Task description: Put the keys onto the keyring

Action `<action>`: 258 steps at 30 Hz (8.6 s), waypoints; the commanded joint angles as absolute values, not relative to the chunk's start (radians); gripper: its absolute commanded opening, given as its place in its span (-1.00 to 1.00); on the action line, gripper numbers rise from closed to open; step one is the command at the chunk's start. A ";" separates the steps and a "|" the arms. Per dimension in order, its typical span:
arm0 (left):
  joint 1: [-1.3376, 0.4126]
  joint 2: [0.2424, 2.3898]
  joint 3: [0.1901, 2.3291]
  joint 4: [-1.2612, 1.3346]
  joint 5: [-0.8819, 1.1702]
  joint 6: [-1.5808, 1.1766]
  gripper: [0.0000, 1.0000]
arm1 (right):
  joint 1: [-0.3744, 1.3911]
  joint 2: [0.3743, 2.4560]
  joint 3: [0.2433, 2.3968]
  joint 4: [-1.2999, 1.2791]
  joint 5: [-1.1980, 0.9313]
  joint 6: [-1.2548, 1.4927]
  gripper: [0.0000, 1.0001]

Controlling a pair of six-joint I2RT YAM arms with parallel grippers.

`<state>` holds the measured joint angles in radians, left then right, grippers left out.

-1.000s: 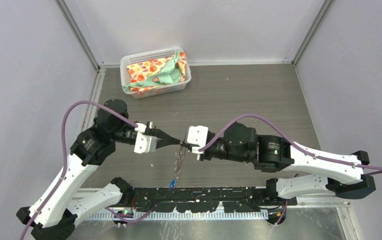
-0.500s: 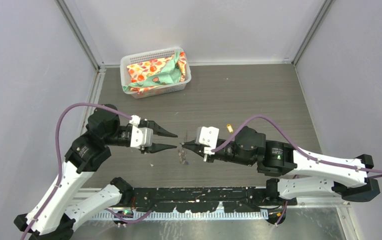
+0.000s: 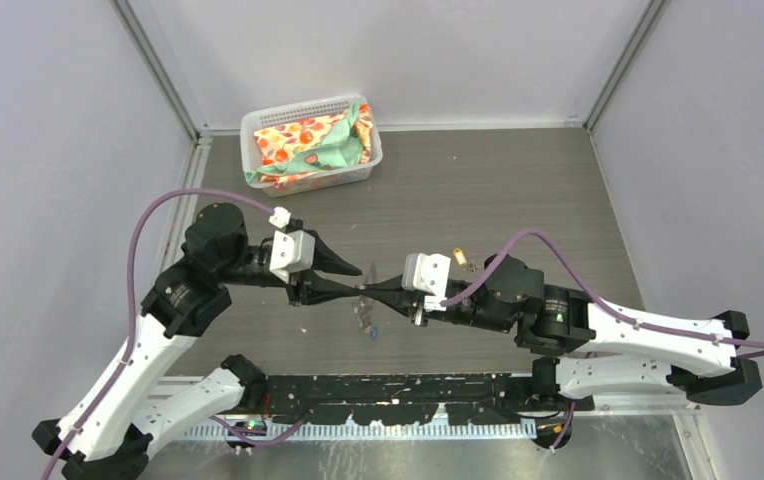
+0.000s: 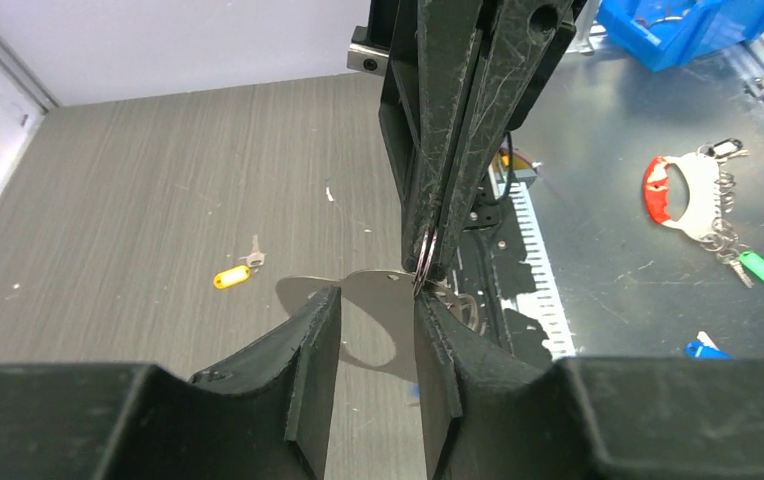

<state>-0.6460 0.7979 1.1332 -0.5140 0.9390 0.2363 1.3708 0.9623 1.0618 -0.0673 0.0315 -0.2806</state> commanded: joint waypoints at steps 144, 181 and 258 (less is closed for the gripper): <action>-0.646 0.788 1.155 -0.634 1.036 0.443 -0.55 | 1.334 1.036 1.230 -0.237 -0.026 -0.195 -0.98; -0.647 0.737 1.090 -0.630 1.038 0.558 -0.99 | 1.300 0.933 1.194 -0.236 0.164 -0.091 0.26; -0.646 0.593 0.940 -0.443 1.141 0.659 -0.99 | 0.430 1.648 1.005 -0.482 0.131 0.357 -0.05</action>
